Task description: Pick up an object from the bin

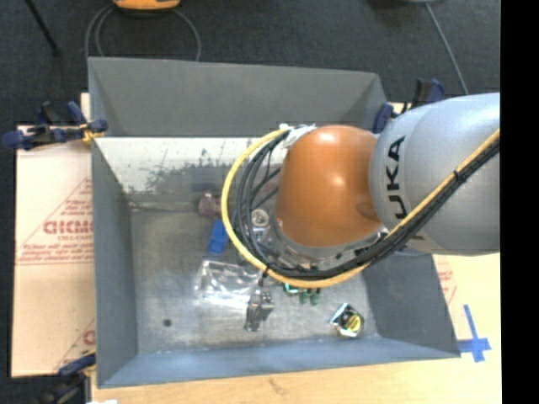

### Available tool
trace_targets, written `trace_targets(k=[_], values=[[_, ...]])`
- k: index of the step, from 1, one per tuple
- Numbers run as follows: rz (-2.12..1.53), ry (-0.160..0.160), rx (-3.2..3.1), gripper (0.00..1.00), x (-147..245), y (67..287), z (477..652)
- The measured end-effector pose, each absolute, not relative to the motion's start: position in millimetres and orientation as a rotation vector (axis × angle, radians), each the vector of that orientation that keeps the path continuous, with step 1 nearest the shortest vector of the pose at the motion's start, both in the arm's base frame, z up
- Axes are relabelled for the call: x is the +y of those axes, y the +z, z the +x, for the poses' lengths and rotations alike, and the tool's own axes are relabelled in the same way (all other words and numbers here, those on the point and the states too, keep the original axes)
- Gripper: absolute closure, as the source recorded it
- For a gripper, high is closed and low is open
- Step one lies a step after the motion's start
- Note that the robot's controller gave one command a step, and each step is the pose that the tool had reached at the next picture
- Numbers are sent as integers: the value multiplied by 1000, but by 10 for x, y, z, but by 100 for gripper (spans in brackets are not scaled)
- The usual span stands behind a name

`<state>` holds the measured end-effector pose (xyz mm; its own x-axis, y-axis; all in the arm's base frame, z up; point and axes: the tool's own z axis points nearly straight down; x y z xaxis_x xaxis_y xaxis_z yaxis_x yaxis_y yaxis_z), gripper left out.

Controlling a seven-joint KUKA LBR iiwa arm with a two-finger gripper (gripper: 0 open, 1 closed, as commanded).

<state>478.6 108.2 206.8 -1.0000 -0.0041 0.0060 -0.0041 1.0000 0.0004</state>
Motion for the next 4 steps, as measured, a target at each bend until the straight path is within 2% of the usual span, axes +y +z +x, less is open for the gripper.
trace_targets(k=[1, 2, 3, 4], values=[[226, -1, -3143, 0, 816, 1130, 5150], [68, -3, -3145, 0, 887, 1044, 5162], [270, 0, -3135, 0, 937, 1050, 5253], [-3, -6, -3149, 0, 940, 734, 5312]])
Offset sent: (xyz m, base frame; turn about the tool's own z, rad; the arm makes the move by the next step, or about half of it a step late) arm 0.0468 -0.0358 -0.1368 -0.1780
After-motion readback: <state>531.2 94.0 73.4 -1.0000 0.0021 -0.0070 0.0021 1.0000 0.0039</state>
